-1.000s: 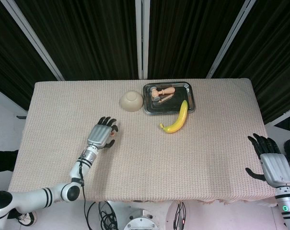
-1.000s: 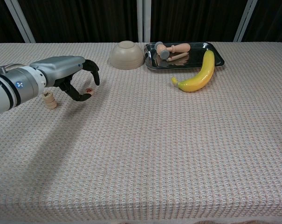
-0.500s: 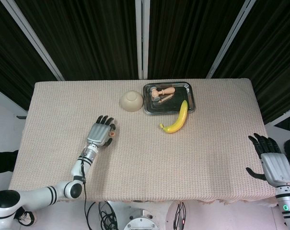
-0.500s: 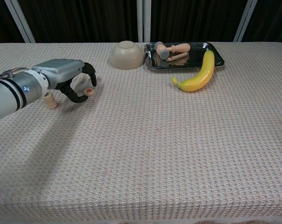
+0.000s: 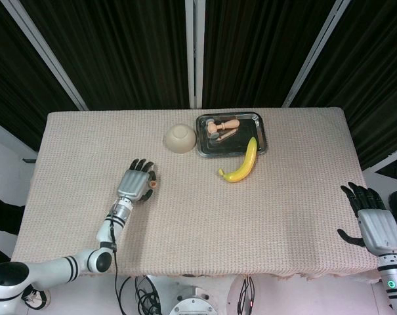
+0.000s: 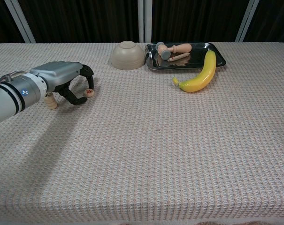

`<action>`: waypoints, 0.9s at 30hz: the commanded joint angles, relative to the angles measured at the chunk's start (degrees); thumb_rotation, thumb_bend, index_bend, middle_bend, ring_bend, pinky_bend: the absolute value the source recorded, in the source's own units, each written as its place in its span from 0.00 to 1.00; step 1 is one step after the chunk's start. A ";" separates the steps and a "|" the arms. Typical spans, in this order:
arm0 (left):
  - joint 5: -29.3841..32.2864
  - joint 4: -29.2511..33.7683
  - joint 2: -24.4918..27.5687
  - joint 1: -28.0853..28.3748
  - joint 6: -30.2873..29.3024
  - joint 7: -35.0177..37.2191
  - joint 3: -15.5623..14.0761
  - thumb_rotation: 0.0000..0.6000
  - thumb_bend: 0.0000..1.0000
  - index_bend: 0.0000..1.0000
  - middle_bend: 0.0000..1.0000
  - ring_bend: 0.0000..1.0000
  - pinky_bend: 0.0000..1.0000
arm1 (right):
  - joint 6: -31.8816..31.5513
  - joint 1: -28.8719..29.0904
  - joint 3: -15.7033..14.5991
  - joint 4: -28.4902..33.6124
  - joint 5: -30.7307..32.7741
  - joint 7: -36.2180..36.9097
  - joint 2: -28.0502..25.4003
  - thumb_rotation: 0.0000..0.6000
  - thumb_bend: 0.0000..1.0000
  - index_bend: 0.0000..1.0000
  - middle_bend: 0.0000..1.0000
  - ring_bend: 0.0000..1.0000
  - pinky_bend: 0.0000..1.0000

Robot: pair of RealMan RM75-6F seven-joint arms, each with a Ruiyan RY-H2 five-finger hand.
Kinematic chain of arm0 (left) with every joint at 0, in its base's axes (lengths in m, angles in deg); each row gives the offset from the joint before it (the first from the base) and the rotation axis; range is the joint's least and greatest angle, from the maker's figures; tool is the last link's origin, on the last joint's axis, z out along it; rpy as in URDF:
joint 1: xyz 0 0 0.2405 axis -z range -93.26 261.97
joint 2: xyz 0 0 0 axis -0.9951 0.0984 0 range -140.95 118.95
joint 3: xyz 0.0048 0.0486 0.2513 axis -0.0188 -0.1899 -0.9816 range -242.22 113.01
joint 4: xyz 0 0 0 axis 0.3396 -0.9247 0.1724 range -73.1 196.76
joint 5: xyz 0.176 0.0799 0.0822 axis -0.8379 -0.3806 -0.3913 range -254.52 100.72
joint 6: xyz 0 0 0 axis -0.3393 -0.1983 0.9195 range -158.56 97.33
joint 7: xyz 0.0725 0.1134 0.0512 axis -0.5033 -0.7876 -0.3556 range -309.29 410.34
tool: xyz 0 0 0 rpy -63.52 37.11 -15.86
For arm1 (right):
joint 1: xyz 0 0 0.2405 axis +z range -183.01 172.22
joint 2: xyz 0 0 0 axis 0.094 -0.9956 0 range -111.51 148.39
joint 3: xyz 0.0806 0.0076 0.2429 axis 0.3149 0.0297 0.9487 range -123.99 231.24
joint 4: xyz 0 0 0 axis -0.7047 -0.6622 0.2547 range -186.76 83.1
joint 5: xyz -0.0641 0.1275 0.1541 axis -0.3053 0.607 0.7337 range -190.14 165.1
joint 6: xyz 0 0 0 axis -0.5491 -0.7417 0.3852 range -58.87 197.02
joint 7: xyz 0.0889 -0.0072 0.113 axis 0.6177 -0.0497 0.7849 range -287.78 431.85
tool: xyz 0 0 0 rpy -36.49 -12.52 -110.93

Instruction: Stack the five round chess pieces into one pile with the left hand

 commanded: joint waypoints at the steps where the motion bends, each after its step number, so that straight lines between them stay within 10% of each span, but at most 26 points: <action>1: -0.11 -0.25 -0.14 -0.10 0.03 0.19 -0.09 1.00 0.35 0.42 0.11 0.00 0.00 | 0.04 0.02 -0.02 0.03 -0.01 -0.07 0.01 1.00 0.14 0.00 0.00 0.00 0.00; 16: -2.17 0.71 0.67 -1.08 -1.35 2.24 0.06 1.00 0.35 0.48 0.12 0.00 0.00 | 0.16 0.09 0.02 -0.19 0.23 -0.16 0.15 1.00 0.14 0.00 0.00 0.00 0.00; 27: -1.94 18.14 14.13 -4.07 -5.75 -1.21 0.83 1.00 0.35 0.49 0.14 0.00 0.00 | 0.77 0.37 -0.08 -0.08 0.46 -0.82 0.52 1.00 0.14 0.00 0.00 0.00 0.00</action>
